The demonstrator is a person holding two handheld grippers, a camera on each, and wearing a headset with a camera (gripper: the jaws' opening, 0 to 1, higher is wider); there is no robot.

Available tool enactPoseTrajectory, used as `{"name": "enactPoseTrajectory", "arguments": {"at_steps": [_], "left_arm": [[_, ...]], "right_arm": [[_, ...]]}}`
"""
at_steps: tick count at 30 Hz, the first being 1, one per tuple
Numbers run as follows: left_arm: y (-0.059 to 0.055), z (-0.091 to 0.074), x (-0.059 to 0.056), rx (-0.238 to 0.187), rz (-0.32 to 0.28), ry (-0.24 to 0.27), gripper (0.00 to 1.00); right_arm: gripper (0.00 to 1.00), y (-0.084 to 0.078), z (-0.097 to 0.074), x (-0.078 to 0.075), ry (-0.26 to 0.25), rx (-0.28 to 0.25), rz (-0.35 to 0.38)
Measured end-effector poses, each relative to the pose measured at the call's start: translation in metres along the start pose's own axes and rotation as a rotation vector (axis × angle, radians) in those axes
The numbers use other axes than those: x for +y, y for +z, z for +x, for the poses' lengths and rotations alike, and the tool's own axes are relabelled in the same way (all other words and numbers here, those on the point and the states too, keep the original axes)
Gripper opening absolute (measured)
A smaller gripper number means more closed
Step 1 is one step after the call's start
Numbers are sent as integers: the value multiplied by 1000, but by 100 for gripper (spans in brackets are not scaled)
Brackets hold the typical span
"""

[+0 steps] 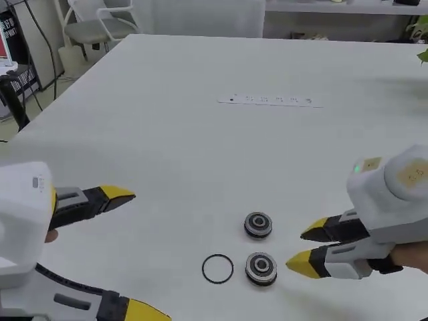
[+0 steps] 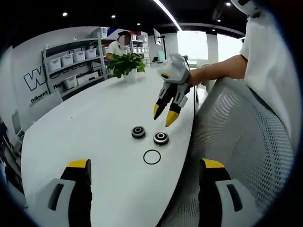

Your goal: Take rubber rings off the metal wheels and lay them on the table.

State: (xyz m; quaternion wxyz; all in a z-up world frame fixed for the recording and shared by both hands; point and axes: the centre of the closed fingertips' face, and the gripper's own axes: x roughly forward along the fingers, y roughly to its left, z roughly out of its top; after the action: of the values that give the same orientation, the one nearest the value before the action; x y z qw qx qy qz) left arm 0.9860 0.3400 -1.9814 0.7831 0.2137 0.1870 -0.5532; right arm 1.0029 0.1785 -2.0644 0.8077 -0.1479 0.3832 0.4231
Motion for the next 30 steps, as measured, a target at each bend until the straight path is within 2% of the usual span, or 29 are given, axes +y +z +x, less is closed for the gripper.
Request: {"name": "enactPoseTrajectory", "arguments": {"at_steps": [5, 7, 8, 12, 17, 20, 22, 26, 27, 28, 30], "left_arm": [[31, 4, 7, -35, 46, -26, 90], [42, 7, 8, -53, 63, -41, 85], [52, 10, 9, -68, 79, -52, 85], [77, 20, 9, -101, 125, -94, 84], [98, 39, 10, -139, 135, -129, 81], [105, 53, 3, -169, 133, -171, 80], [105, 62, -1, -178, 122, -192, 76], [98, 84, -12, -182, 83, -242, 69], [94, 88, -15, -168, 58, -258, 69], [88, 95, -16, -152, 45, -259, 68], [85, 101, -16, -154, 53, -252, 65]], "right_arm": [[32, -1, 3, 6, 21, 10, -23], [32, -2, 4, 8, 27, 10, -24], [32, -2, 4, 9, 31, 11, -21], [32, -4, 7, 12, 42, 20, -30], [31, -3, 8, 16, 58, 14, -28], [30, 0, 9, 20, 74, -11, -29], [30, 1, 9, 22, 83, -15, -35], [28, 5, 10, 23, 82, -32, -50], [27, 6, 10, 24, 85, -37, -47], [27, 6, 10, 24, 90, -42, -44], [28, 6, 11, 25, 93, -41, -43]]}}
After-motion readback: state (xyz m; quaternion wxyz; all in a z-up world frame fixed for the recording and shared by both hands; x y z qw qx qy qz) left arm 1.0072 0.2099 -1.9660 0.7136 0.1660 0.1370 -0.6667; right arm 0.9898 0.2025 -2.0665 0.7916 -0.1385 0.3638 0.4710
